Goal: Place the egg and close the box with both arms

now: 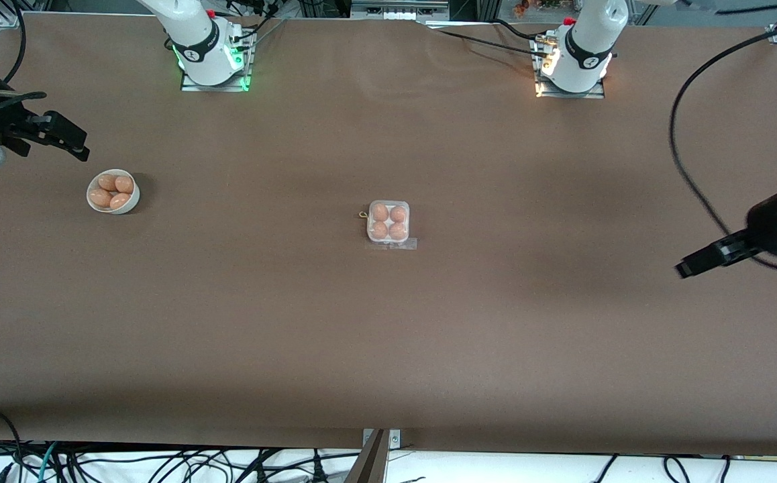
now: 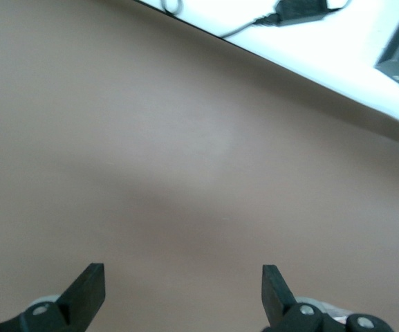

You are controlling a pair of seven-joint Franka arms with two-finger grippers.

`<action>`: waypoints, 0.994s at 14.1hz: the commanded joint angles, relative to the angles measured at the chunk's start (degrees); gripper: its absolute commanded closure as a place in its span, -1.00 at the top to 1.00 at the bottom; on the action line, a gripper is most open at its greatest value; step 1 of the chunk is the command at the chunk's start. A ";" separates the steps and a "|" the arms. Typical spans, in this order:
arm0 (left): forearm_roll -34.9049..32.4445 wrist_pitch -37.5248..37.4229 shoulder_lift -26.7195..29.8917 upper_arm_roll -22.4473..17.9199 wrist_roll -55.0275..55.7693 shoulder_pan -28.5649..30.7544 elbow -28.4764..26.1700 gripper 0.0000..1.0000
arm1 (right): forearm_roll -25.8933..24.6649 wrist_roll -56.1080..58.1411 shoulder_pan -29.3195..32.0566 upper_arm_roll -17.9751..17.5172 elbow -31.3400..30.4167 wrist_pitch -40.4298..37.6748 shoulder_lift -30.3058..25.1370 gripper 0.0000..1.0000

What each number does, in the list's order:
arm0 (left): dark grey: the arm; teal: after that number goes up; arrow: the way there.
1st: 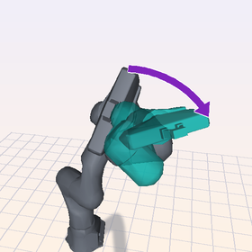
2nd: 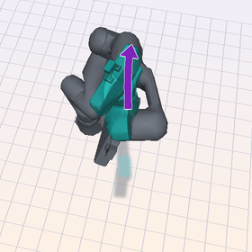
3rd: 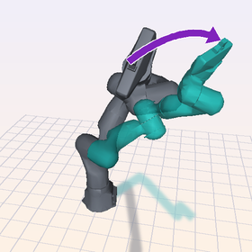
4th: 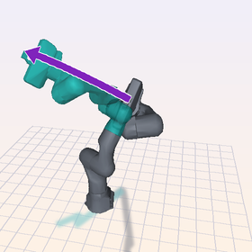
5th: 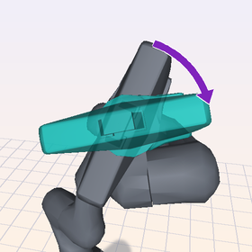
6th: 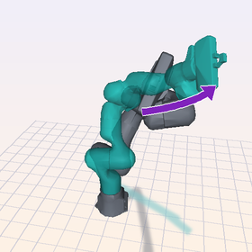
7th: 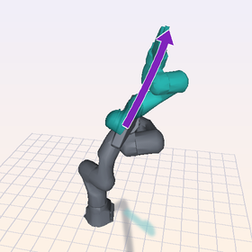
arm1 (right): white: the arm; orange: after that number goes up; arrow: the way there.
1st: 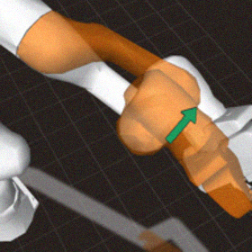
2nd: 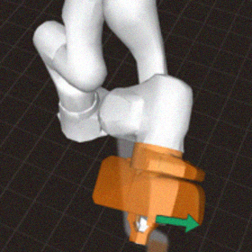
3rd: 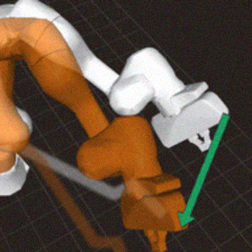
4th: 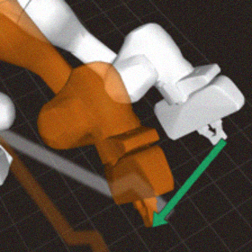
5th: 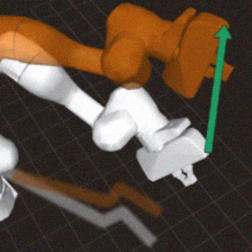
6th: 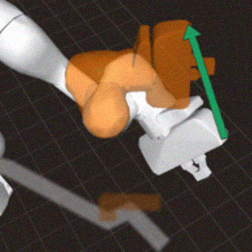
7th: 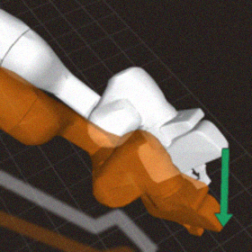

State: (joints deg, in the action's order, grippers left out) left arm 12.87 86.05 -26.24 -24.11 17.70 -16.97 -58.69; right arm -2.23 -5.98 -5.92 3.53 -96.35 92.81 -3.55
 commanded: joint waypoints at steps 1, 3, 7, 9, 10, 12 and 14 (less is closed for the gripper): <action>-16.33 0.17 6.10 20.87 -0.64 10.43 -6.76 1.00 | 0.82 0.88 0.47 -0.19 0.02 -0.08 -0.32 1.00; -18.32 0.78 7.25 24.90 -1.08 12.58 -11.07 1.00 | 0.82 0.88 0.47 -0.19 0.02 -0.08 -0.32 1.00; -13.33 9.47 11.29 25.08 -1.26 12.57 -21.80 1.00 | 0.82 0.88 0.47 -0.19 0.02 -0.17 -0.32 1.00; -11.21 9.40 11.56 24.73 -7.28 12.84 -22.78 1.00 | 0.82 0.88 0.47 -0.19 0.02 -0.26 -0.32 1.00; -11.20 9.40 11.91 24.46 -10.20 12.84 -23.48 1.00 | 0.82 0.88 0.56 -0.19 0.02 -0.26 -0.32 1.00; -11.20 9.40 13.84 24.37 -10.40 13.10 -25.50 1.00 | 0.82 0.88 0.56 -0.19 -0.07 -0.34 -0.32 1.00; -11.20 9.40 14.98 24.46 -10.14 13.89 -25.68 1.00 | 0.82 0.88 0.47 -0.19 0.02 -0.34 -0.32 1.00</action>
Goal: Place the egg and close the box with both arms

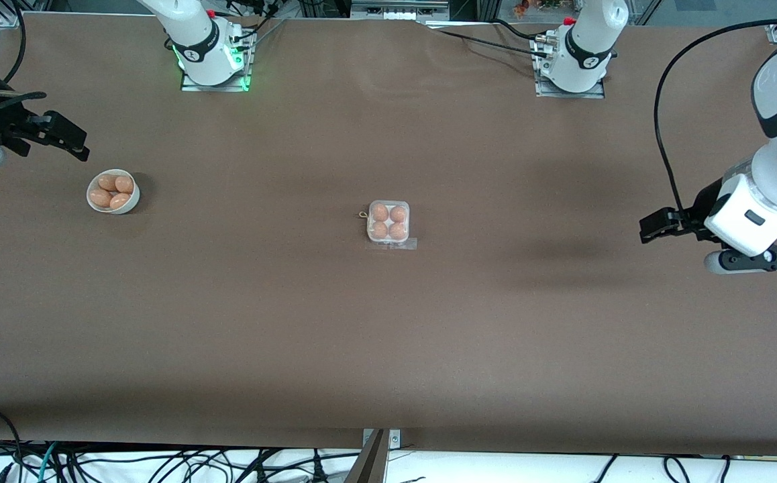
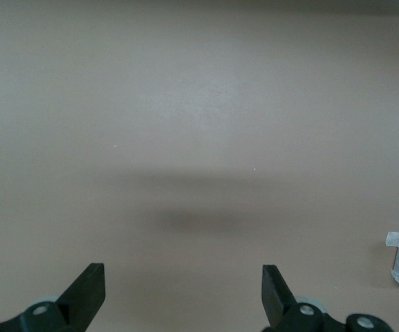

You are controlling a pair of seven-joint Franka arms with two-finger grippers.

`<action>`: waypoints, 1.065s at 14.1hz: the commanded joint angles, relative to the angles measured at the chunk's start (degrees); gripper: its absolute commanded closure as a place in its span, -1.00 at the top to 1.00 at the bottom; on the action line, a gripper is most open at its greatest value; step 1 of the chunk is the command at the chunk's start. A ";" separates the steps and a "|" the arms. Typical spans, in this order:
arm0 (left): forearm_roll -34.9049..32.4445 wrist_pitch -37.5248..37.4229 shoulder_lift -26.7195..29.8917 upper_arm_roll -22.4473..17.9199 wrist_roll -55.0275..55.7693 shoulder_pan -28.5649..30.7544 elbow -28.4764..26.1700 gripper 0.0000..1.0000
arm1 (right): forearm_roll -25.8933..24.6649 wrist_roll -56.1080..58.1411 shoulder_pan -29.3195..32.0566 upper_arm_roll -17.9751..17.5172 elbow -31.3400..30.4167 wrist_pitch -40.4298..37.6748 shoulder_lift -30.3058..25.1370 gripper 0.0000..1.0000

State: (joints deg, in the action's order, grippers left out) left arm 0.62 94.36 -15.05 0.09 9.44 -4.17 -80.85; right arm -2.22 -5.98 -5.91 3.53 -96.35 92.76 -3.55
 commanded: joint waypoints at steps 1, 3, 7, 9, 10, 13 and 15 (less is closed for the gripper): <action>1.14 1.09 4.76 0.26 -1.97 1.09 -4.14 1.00 | 0.82 0.88 0.55 -0.19 0.02 -0.30 -0.32 1.00; 1.06 1.09 5.47 0.26 -1.79 1.09 -4.85 1.00 | 0.82 0.88 0.46 -0.11 -0.07 -0.30 -0.32 1.00; 0.26 0.91 6.26 0.18 -2.32 2.32 -6.25 1.00 | 0.82 0.88 0.46 -0.19 -0.07 -0.39 -0.32 1.00; 0.26 0.74 6.87 0.26 -2.49 2.32 -6.34 1.00 | 0.82 0.88 0.46 -0.19 -0.07 -0.39 -0.41 1.00; 0.26 0.56 7.14 0.26 -2.49 2.32 -6.34 1.00 | 0.82 0.88 0.46 -0.19 -0.07 -0.39 -0.32 1.00; 0.26 0.56 8.37 0.26 -2.58 2.32 -7.13 1.00 | 0.82 0.88 0.46 -0.19 -0.07 -0.39 -0.32 1.00; 0.18 0.56 8.72 0.26 -2.58 2.32 -7.22 1.00 | 0.82 0.88 0.46 -0.19 -0.07 -0.39 -0.41 1.00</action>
